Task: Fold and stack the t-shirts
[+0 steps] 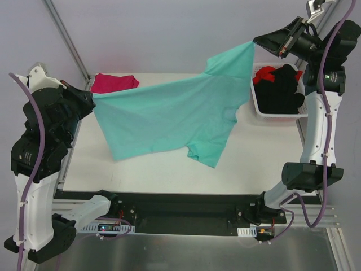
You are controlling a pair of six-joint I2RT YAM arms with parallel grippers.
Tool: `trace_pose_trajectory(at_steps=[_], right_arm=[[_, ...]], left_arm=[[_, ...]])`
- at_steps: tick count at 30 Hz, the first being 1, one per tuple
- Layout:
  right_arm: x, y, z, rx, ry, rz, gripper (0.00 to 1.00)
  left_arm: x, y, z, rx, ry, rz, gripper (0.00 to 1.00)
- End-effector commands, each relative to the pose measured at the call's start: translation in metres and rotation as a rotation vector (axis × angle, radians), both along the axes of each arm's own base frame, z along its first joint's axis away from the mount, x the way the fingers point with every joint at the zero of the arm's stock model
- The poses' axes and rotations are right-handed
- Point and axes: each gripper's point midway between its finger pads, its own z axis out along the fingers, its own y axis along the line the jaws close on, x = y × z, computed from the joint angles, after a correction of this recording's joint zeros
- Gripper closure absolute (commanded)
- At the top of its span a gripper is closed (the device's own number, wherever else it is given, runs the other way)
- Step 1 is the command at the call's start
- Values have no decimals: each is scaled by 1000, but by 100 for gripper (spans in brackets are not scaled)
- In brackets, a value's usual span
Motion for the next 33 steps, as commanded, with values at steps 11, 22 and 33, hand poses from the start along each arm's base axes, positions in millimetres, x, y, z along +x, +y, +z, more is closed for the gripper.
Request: trace_pose_trajectory(at_steps=[11,22,33], right_arm=[[-52,24,54,36,-191,135,99],[-58,28,60,28,-219,151,99],[-51,20,66,40,-226,130,99]], left_arm=[[60,-6,15,86,-15,23,100],[95,2,26,107,-27,15,100],[100,25,4,44,27,21,100]])
